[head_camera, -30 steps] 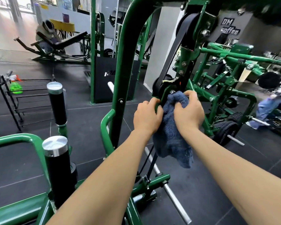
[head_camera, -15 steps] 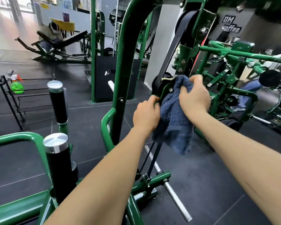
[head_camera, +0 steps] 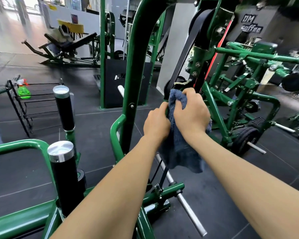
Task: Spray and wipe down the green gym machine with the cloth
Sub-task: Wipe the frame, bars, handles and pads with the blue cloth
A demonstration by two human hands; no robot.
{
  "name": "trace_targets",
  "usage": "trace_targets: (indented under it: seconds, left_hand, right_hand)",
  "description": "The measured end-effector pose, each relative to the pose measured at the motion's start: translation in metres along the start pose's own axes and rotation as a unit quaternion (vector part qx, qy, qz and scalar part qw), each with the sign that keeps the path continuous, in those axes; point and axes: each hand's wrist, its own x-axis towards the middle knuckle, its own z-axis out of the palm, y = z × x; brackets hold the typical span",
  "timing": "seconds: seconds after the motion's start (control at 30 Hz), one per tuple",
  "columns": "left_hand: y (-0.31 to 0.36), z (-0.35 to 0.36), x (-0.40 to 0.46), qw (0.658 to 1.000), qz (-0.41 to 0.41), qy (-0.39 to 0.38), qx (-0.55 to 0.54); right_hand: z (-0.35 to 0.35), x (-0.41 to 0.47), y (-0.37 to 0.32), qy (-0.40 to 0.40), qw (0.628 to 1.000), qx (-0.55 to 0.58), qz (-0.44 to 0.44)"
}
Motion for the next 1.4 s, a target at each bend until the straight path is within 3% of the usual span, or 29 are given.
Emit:
trace_targets:
  seconds: [0.27,0.4,0.63,0.73,0.8,0.87,0.9,1.03,1.27,1.4]
  left_hand:
    - [-0.002,-0.005,-0.001,1.0,0.003,-0.024,0.001]
    - [-0.003,-0.012,-0.002,0.999,-0.004,-0.049,0.017]
    - [-0.006,-0.01,-0.014,0.994,0.014,-0.066,0.091]
    - [-0.041,0.011,-0.056,0.987,0.018,-0.049,0.153]
    - [-0.073,0.028,-0.093,0.978,-0.046,-0.097,0.177]
    - [-0.102,0.039,-0.127,0.95,-0.114,-0.176,0.231]
    - [-0.114,0.043,-0.141,0.932,-0.135,-0.208,0.263]
    - [-0.139,0.043,-0.181,0.872,-0.194,-0.292,0.342]
    - [-0.143,0.032,-0.204,0.812,-0.269,-0.363,0.369]
    - [-0.133,0.031,-0.207,0.815,-0.249,-0.373,0.366]
  right_hand:
    - [0.012,-0.019,0.018,-0.112,0.987,-0.092,-0.072]
    - [0.009,-0.041,0.028,-0.197,0.962,-0.15,-0.114]
    - [0.014,-0.145,0.046,-0.328,0.938,-0.076,-0.086]
    - [0.025,-0.215,0.053,-0.446,0.892,-0.067,-0.029]
    - [0.035,-0.268,0.057,-0.528,0.842,-0.112,0.008]
    - [0.038,-0.301,0.06,-0.538,0.825,-0.174,0.0]
    - [0.039,-0.31,0.061,-0.518,0.834,-0.187,-0.012]
    - [0.052,-0.322,0.062,-0.54,0.815,-0.208,-0.034]
    - [0.104,-0.303,0.04,-0.506,0.839,-0.19,-0.063]
    - [0.11,-0.301,0.054,-0.529,0.828,-0.156,-0.101]
